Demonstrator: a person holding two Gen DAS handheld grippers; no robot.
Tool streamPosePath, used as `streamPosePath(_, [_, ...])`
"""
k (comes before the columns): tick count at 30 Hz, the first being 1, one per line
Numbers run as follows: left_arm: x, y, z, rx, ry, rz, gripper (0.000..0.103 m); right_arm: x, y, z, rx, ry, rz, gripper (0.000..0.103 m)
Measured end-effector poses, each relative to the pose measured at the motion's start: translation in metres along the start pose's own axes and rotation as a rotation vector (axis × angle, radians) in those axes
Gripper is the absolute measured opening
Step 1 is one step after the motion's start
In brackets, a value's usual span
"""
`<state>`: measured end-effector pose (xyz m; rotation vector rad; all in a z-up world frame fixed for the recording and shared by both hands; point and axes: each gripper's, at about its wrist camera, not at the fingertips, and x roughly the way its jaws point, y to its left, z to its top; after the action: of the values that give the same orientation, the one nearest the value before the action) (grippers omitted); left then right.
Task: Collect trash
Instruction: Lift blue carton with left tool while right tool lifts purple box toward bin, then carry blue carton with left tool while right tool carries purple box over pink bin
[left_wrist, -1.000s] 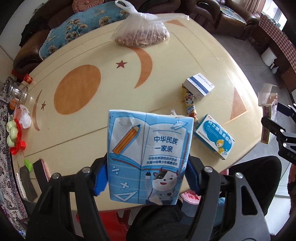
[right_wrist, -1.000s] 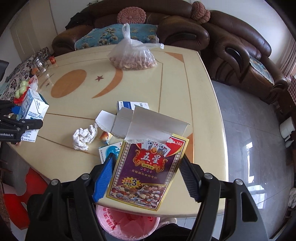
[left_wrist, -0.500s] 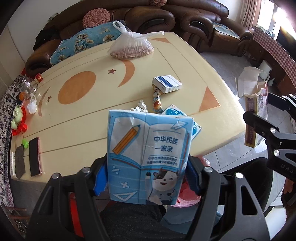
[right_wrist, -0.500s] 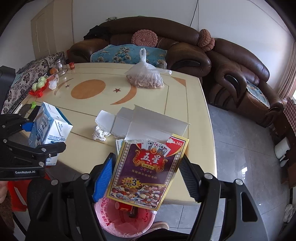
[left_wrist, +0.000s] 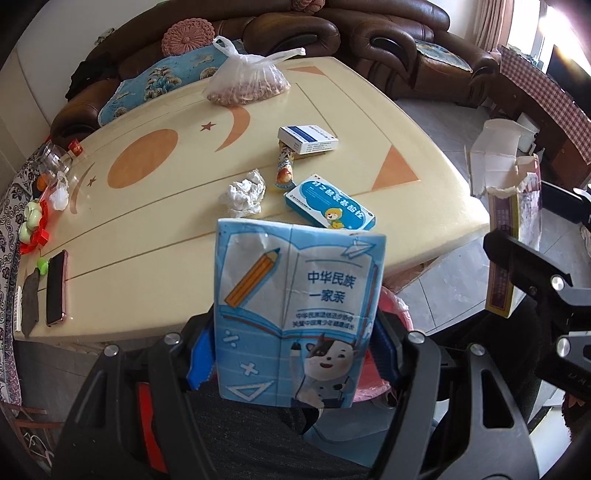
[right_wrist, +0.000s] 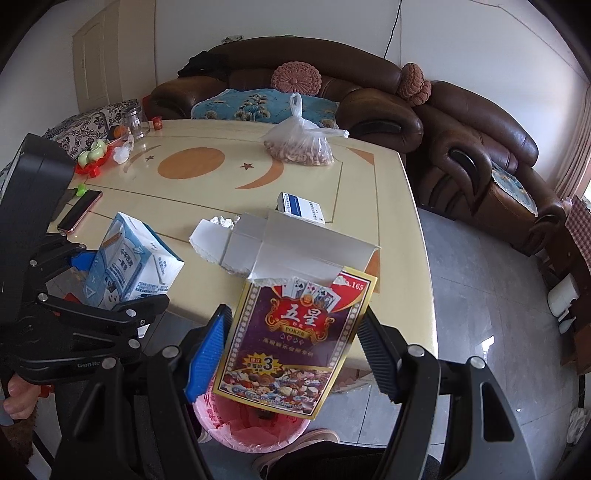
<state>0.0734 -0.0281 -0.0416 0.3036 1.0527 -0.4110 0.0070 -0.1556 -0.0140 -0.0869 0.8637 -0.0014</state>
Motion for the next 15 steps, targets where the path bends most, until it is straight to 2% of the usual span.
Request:
streamPosePath(2, [0.001, -0.003, -0.006, -0.003, 0.004, -0.026, 0.068, 0.000, 0.001, -0.007, 0.004, 0.002, -0.001, 0.067])
streamPosePath(6, [0.009, -0.008, -0.017, -0.033, 0.004, -0.022, 0.068, 0.003, 0.000, -0.021, 0.016, 0.017, 0.003, 0.067])
streamPosePath(15, [0.032, -0.019, -0.039, -0.063, 0.044, -0.078, 0.067, 0.022, -0.005, -0.044, 0.052, 0.067, 0.009, 0.067])
